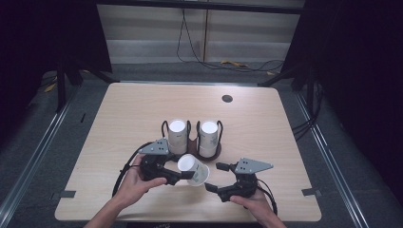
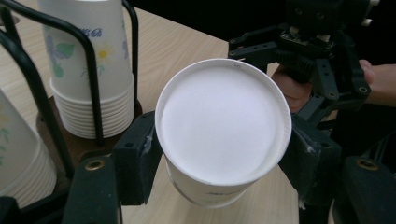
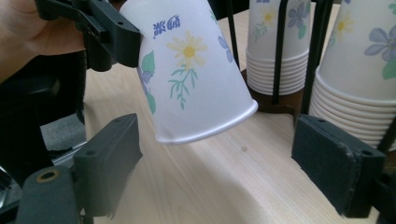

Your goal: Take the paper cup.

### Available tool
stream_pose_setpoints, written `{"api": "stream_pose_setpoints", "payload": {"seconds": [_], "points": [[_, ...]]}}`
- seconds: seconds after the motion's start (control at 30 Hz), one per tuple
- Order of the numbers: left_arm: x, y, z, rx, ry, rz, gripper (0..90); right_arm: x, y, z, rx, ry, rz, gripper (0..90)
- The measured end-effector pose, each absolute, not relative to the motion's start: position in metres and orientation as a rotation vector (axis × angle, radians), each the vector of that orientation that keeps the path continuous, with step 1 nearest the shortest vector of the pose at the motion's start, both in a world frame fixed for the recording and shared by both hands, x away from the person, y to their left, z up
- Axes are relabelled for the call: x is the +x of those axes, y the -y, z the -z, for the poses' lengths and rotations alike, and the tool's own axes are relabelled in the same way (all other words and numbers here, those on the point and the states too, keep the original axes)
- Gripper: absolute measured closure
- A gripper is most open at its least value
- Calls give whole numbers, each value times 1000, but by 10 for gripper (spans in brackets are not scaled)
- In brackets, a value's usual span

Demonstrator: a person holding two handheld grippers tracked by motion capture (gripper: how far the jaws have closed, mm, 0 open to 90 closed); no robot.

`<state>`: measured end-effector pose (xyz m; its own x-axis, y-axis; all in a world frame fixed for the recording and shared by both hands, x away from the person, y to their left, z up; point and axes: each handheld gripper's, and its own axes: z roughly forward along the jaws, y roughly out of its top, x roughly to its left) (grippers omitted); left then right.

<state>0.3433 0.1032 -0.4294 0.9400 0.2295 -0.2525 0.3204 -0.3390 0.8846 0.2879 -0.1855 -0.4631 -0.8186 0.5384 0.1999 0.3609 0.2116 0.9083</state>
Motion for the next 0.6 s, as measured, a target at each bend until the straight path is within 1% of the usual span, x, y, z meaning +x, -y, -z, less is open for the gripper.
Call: {"api": "stream_pose_setpoints", "payload": {"seconds": [0.6], "points": [[337,-91,419,1904,-357,150,348,286,182,460,804,-2294,-1757,141]]}}
